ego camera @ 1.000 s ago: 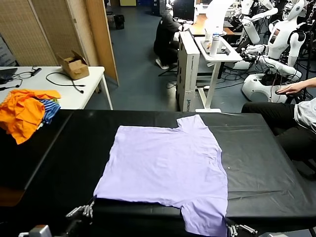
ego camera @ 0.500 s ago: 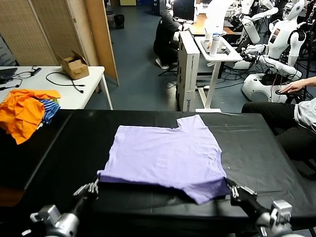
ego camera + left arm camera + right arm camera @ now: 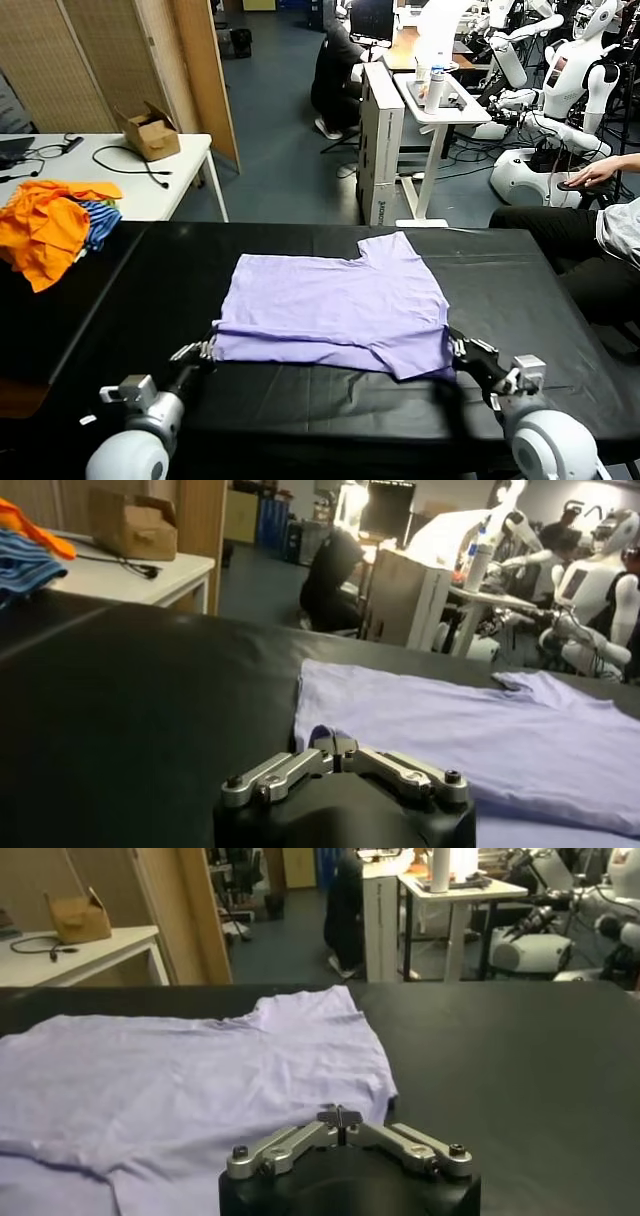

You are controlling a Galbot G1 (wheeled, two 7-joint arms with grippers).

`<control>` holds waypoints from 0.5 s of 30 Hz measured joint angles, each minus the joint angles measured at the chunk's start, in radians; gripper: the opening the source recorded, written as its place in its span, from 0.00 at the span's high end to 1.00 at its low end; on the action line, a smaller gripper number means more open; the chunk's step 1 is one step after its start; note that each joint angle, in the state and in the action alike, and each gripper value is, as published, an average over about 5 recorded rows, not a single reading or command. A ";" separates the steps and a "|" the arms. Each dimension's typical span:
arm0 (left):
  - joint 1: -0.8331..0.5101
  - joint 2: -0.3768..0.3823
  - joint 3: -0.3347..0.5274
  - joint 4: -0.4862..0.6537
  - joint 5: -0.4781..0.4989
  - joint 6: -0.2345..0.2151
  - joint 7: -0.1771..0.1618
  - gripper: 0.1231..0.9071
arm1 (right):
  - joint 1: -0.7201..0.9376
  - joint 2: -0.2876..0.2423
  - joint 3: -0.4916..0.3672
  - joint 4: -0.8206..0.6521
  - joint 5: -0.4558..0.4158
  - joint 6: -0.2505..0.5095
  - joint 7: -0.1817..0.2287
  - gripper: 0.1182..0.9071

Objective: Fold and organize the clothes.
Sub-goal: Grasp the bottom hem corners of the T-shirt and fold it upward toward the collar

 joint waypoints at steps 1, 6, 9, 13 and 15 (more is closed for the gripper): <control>-0.003 0.003 0.000 0.005 -0.001 0.000 -0.001 0.97 | 0.001 0.000 0.000 0.000 0.004 -0.003 -0.006 0.97; -0.011 0.010 -0.003 0.024 -0.001 0.001 -0.004 0.97 | -0.016 -0.006 0.021 0.020 0.020 -0.032 -0.061 0.89; -0.018 0.008 -0.003 0.028 -0.002 0.005 -0.010 0.96 | -0.049 -0.016 0.048 0.049 0.008 -0.042 -0.085 0.68; -0.014 0.005 -0.012 0.021 -0.004 0.010 -0.014 0.82 | -0.128 -0.029 0.087 0.106 -0.018 -0.046 -0.097 0.39; -0.004 0.006 -0.019 0.011 -0.002 0.010 -0.015 0.65 | -0.177 -0.030 0.105 0.139 -0.028 -0.043 -0.100 0.20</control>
